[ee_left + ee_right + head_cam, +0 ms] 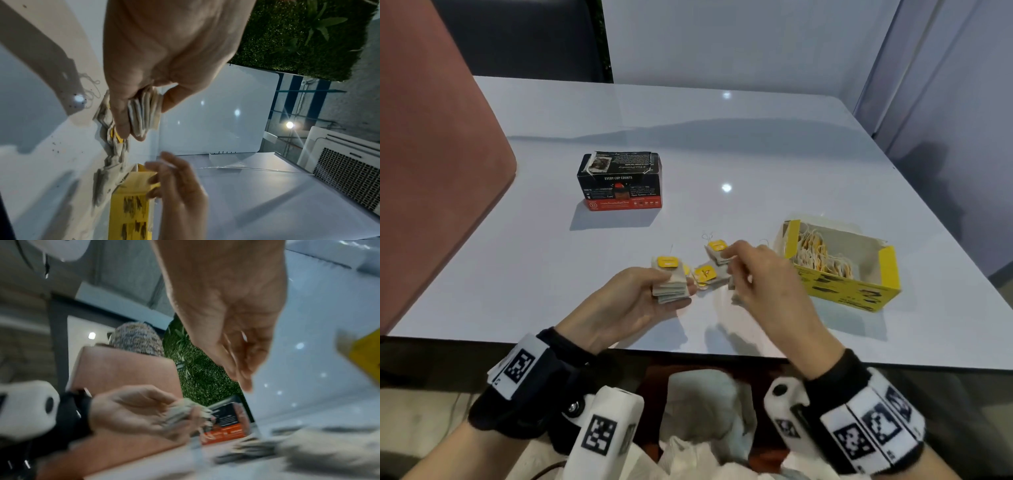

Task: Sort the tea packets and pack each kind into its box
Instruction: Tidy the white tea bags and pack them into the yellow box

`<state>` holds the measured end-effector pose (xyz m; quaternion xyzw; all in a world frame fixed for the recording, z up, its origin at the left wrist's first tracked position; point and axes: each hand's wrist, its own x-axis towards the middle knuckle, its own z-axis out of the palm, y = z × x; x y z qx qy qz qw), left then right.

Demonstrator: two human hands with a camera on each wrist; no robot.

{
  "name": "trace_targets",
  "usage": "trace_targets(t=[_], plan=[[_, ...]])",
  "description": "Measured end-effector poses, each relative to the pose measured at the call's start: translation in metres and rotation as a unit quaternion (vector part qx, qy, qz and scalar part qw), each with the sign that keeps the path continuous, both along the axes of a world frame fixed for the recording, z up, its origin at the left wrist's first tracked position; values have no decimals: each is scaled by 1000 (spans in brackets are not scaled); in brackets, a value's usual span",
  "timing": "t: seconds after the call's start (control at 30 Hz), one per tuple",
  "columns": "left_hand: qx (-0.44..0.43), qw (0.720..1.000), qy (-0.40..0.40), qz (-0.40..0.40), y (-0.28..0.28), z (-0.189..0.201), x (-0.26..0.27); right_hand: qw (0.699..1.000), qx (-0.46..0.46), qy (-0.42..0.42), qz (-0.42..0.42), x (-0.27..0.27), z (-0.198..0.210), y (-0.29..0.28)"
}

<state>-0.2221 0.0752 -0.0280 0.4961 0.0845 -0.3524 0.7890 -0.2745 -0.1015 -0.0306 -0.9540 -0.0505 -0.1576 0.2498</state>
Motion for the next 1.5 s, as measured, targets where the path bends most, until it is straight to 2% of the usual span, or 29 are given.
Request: trace_targets(t=[0.07, 0.13, 0.2, 0.37, 0.47, 0.6, 0.7, 0.77, 0.9, 1.1, 1.2, 1.27, 1.5], plan=[[17, 1000, -11, 1, -1, -2, 0, 986, -136, 97, -27, 5, -3, -13], [24, 999, -20, -10, -3, -2, -1, 966, -205, 158, -22, 9, -11, -15], [25, 999, -22, -20, -6, -3, -3, 958, -229, 174, -20, 13, -19, -12], [22, 999, -13, -22, -10, -3, -7, 959, -230, 160, -42, 13, -18, -9], [19, 999, -7, -27, -9, -2, -7, 974, -165, 152, -39, 9, -6, -17], [16, 999, 6, -41, -11, -1, -8, 990, 53, 128, -18, 3, 22, -29], [13, 998, 9, -60, -15, -1, -10, 965, 215, 150, 23, 1, 33, -32], [12, 997, 4, -76, -18, -1, -11, 953, 246, 167, 52, 0, 35, -27], [19, 996, -2, -90, -22, -1, -14, 993, 87, 66, 49, 5, 26, -11], [10, 995, -9, -96, -29, -1, -19, 990, 46, -135, 5, 10, 19, 8], [-13, 994, -26, -106, -28, 3, -20, 993, -49, -111, 12, -1, 4, 22], [-30, 994, -31, -102, -26, 6, -19, 992, -79, -98, 25, -10, -8, 24], [-62, 994, -29, -90, -22, 4, -19, 988, -55, -135, 47, -19, -12, 21]])
